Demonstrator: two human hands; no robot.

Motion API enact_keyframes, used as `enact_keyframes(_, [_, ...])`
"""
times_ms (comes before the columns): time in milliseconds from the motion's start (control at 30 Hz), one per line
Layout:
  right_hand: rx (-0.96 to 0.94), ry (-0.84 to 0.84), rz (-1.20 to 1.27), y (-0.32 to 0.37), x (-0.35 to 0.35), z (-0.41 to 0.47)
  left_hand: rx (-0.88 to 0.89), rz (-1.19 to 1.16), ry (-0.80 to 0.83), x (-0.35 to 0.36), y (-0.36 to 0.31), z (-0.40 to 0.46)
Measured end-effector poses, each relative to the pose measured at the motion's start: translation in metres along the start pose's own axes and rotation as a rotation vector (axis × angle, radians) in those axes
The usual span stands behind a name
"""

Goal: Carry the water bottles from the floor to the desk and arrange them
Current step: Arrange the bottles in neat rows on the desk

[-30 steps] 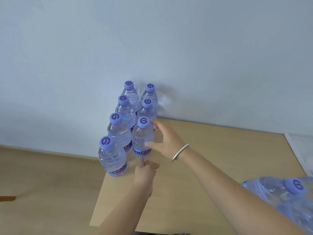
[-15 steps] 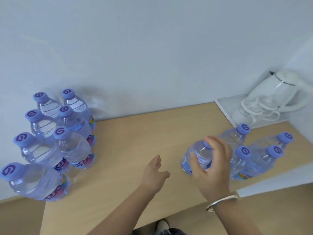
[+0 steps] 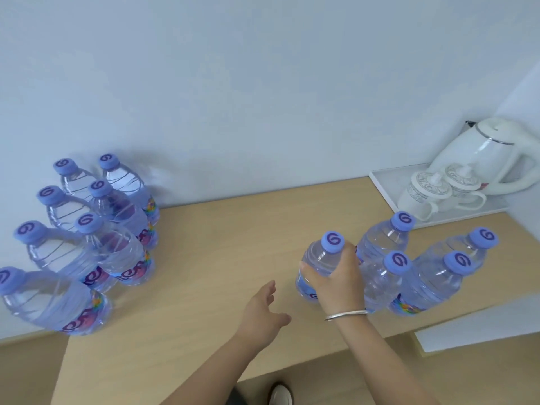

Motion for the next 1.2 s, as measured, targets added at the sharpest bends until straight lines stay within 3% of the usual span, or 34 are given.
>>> enact_keyframes(100, [-0.011,0.044,0.070,0.010,-0.008,-0.004,0.030,-0.002,0.021,-0.017,0.002,-0.005])
enact_keyframes(333, [-0.188,0.343,0.212,0.088,-0.020,-0.018,0.176,-0.191,0.191,-0.059,-0.018,-0.047])
enact_keyframes(600, [-0.390,0.707,0.380,0.171,0.012,-0.053,0.275,-0.421,0.157,-0.138,-0.020,-0.111])
enact_keyframes(900, [-0.365,1.377,0.827,0.220,0.051,-0.085,0.243,-0.490,0.581,-0.206,-0.020,-0.160])
enact_keyframes(967, [-0.370,1.399,0.808,0.226,0.060,-0.092,0.231,-0.461,0.612,-0.211,-0.019,-0.165])
enact_keyframes(1100, [-0.438,1.239,0.680,0.235,0.072,-0.102,0.226,-0.422,0.544,-0.219,-0.017,-0.168])
enact_keyframes(1200, [-0.414,1.099,0.689,0.237,0.082,-0.107,0.268,-0.369,0.333,-0.227,-0.011,-0.167])
Point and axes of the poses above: each hand's wrist, its own z-axis towards the middle knuckle, its own x-axis out of the palm, y = z × x, the point moved 1 cm from there along z, towards the middle knuckle, and after that the axes turned 7 degrees about -z, right-handed, at the moved point
